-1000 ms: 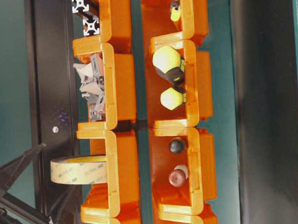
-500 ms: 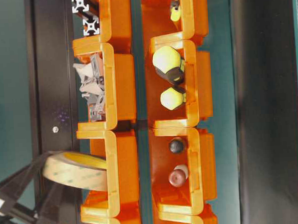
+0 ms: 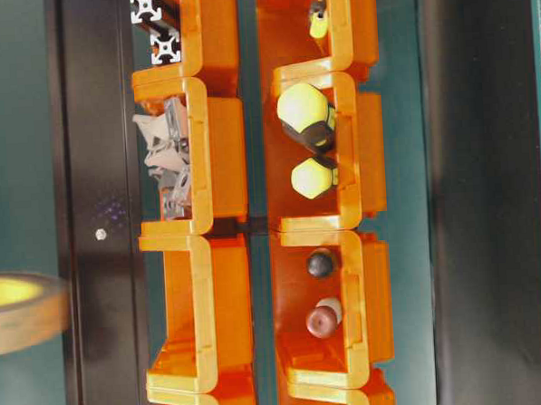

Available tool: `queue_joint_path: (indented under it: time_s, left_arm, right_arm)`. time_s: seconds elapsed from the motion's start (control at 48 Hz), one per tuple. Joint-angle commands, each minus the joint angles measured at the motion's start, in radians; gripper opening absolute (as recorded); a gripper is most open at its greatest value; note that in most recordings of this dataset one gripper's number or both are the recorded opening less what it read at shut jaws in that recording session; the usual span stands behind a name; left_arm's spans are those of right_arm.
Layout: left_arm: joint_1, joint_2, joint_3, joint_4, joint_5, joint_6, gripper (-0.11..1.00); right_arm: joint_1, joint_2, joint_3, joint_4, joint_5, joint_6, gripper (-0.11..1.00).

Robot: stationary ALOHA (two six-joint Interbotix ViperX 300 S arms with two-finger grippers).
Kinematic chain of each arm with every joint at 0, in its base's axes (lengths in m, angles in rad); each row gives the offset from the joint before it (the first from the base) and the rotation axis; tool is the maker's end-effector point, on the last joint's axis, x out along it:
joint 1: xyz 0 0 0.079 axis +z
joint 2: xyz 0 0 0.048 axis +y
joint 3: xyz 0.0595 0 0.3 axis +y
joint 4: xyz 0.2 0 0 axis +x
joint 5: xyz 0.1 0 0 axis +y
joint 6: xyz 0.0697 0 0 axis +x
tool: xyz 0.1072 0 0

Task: Pick foam from container rack with left arm.
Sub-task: 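Carry the tape roll over the mat and lower it down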

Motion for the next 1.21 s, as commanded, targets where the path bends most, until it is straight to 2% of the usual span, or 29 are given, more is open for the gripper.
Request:
queue_joint_path:
  time_s: [0.0, 0.229, 0.417, 0.584, 0.875, 1.188]
  left_arm:
    - [-0.081, -0.026, -0.032, 0.005, -0.067, 0.014, 0.30]
    - [-0.291, 0.035, -0.008, 0.008, -0.124, 0.094, 0.28]
    - [-0.383, 0.109, 0.055, 0.008, -0.121, 0.265, 0.28]
    - [-0.405, 0.140, 0.118, 0.008, -0.121, 0.382, 0.27]
    - [-0.417, 0.219, 0.241, 0.008, -0.092, 0.528, 0.27]
    - [-0.417, 0.301, 0.255, 0.008, -0.081, 0.543, 0.27]
  right_arm:
    - [0.003, 0.005, -0.018, 0.000, -0.012, 0.002, 0.00]
    - [0.005, 0.003, -0.018, 0.002, -0.011, 0.008, 0.00]
    - [0.005, -0.008, -0.021, 0.003, -0.012, 0.011, 0.00]
    - [0.005, -0.026, -0.025, 0.003, 0.005, 0.014, 0.00]
    - [0.005, -0.048, -0.031, 0.026, 0.048, 0.014, 0.00]
    - [0.003, -0.054, -0.032, 0.026, 0.049, 0.014, 0.00]
